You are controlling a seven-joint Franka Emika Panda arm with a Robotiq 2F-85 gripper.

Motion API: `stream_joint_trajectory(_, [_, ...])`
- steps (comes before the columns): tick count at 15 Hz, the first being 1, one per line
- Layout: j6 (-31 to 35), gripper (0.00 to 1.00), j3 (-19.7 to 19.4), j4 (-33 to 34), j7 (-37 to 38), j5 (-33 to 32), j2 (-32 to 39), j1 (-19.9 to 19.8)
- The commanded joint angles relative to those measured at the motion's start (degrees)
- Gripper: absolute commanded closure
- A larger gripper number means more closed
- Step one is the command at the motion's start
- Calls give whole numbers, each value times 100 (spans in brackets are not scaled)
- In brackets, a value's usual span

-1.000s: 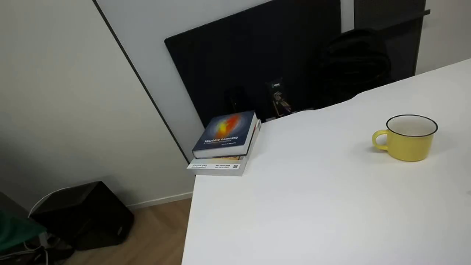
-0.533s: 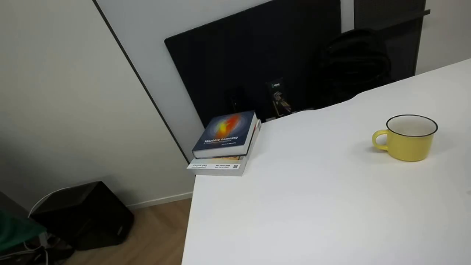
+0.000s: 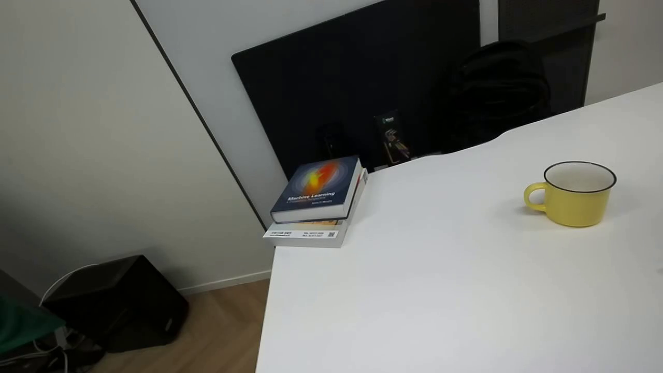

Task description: Put the blue marker inside the yellow cup

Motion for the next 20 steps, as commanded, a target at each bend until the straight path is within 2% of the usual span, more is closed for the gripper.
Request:
stream_joint_trajectory(1, [-13, 0, -17, 11, 11, -12, 2, 23])
stream_joint_trajectory(5, [31, 0, -36, 64, -66, -26, 78, 40])
stream_joint_trajectory(10, [237, 0, -242, 219, -695, 215, 638, 268])
stream_joint_trajectory(15, [355, 0, -414, 511, -1384, 638, 1709, 430])
stream_joint_trajectory(20, [682, 0, -299, 746, -1663, 715, 2823, 368])
